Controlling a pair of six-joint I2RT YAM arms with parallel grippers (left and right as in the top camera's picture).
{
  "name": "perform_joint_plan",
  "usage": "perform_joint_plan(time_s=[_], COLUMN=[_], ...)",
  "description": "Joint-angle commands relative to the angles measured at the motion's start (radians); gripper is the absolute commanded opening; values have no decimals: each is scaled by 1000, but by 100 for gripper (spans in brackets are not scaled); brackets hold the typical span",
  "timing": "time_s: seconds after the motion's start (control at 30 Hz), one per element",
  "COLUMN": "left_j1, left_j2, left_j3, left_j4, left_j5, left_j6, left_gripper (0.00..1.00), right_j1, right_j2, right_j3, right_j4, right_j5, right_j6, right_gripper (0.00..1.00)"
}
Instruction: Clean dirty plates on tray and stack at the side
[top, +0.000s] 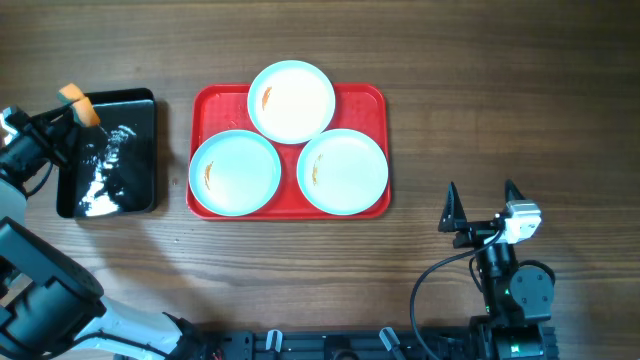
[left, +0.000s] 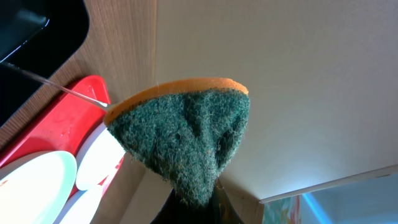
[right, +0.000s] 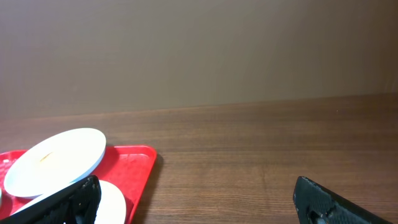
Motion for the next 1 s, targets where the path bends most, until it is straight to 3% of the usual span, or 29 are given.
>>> perform_joint_plan(time_s=[0.0,0.97], left_j1=[3,3], left_j2=[2,2], left_j3=[6,6], left_j4=[-11,-23], left_j5=[8,1], left_j6=[-1,10], left_gripper=[4,4], right_j1=[-4,-4], right_j2=[-5,-5], right_j3=[-1,-1], right_j4=[5,5], right_j5=[-8,-8], right_j6=[8,8], right_gripper=[100,100])
